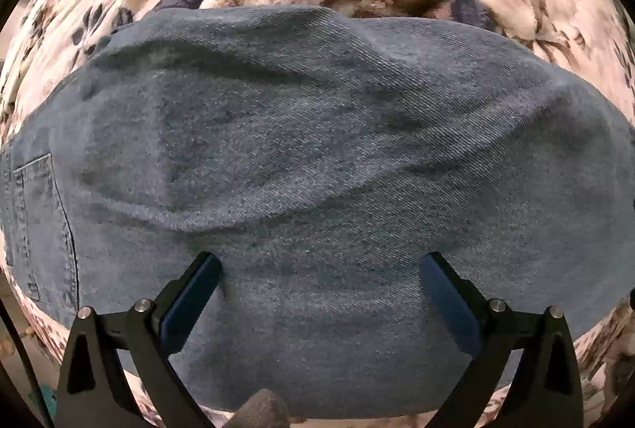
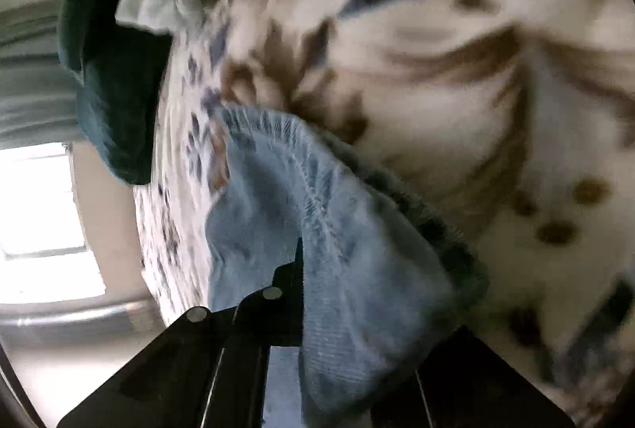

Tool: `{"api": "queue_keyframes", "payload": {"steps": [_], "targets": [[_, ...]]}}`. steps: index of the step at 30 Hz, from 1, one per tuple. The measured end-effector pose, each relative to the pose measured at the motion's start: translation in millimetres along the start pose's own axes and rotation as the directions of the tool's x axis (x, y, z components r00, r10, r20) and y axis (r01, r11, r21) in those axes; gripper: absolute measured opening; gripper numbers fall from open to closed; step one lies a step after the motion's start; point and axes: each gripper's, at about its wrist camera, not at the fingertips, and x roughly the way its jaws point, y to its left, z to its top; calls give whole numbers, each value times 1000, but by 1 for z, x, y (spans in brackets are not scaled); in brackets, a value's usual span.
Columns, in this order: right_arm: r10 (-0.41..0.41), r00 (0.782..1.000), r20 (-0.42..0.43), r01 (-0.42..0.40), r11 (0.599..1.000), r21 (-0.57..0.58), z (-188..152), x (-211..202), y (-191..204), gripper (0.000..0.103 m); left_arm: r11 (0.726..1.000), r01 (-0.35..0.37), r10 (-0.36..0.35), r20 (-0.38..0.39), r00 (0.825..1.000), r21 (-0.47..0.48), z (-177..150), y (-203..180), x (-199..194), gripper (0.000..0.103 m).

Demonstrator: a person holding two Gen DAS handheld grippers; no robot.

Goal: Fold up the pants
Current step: 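Grasp the folded jeans edge with the right gripper and fold it again while the left gripper presses the jeans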

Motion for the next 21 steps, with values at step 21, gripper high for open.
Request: {"api": "queue_keyframes", "payload": {"steps": [21], "targets": [[-46, 993, 109, 91, 889, -449, -112, -49, 182, 6, 993, -69, 55, 144, 988, 93, -3, 9, -66, 103]]}}
